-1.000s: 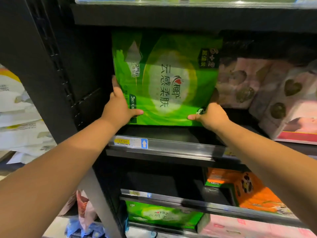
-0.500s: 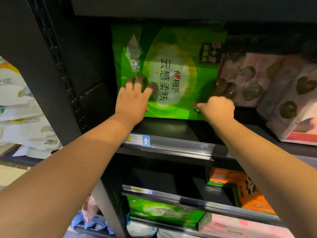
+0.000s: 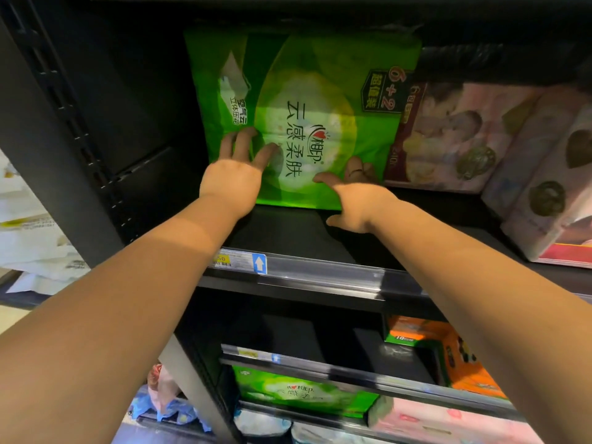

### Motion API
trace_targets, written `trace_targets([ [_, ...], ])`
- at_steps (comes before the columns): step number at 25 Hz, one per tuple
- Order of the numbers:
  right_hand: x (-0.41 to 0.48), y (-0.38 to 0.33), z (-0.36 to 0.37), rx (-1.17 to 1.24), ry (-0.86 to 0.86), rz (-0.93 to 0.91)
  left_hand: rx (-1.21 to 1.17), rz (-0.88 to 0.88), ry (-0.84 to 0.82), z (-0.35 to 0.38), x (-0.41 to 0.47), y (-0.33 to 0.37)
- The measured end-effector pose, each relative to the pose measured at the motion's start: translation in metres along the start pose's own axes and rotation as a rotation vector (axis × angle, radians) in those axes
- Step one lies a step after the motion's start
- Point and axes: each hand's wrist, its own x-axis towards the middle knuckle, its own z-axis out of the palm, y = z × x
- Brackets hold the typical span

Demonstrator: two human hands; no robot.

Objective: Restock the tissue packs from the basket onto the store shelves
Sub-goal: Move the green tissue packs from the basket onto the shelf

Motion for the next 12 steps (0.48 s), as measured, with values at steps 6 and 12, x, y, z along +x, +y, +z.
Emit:
trace_targets([
  [6,-0.001,-0.004,-0.001,0.033,0.026,0.015,-0.052,0.007,-0.107,-0.001,-0.006,0.003],
  [12,-0.041,-0.011,-0.013,0.120,0.060,0.105,-0.018,0.134,-0.091,-0.035,-0.032,0.011],
])
